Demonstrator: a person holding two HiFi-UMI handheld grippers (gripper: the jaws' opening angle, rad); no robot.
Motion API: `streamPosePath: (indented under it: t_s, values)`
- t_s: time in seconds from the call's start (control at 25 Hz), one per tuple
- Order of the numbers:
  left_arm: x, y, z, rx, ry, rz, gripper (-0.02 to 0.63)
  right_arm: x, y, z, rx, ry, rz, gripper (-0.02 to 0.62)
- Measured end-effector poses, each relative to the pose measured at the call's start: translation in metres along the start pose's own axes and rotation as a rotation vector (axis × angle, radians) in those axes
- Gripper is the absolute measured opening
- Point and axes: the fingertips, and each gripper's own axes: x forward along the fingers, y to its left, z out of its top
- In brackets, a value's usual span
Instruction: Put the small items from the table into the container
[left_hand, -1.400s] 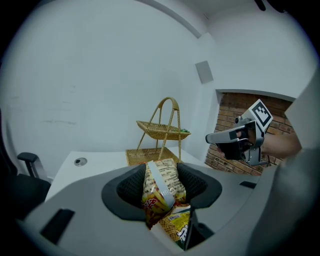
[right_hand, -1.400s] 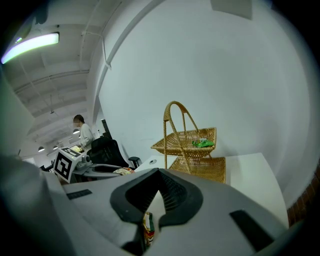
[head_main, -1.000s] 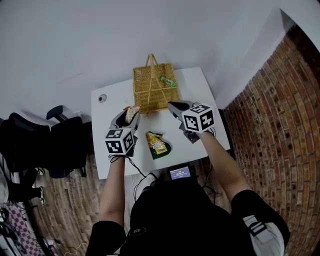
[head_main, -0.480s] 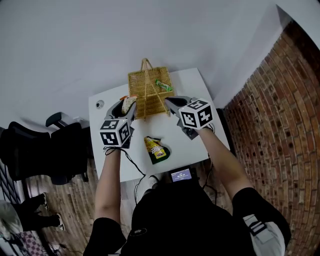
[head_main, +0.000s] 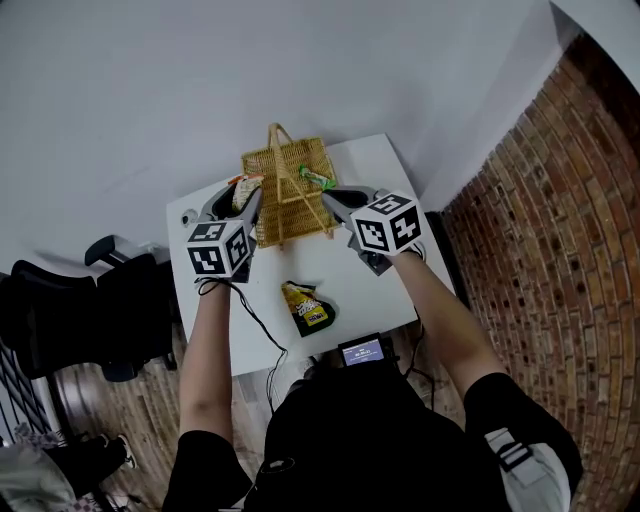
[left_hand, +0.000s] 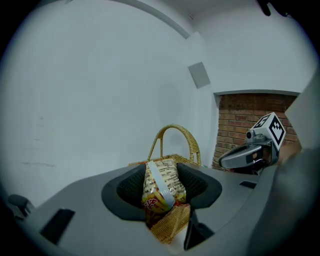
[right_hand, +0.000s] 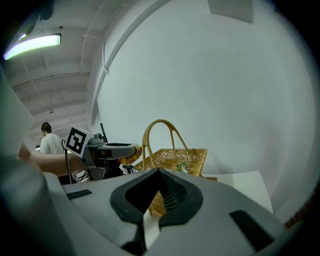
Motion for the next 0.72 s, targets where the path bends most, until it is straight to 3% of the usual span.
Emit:
streamPosePath:
  t_s: [0.52,0.72]
  values:
    - [0.041,0.001,0.012,0.04,0.037,-0.027,0.202,0.003,-0.024,0.004,0.024,-0.009,-0.014,0.011]
    - [0.052,0.0,0.002,0.108,0.102,-0.01,0.202,0.003,-0.031,0.003,0.034,-0.006,-0.021,0.011]
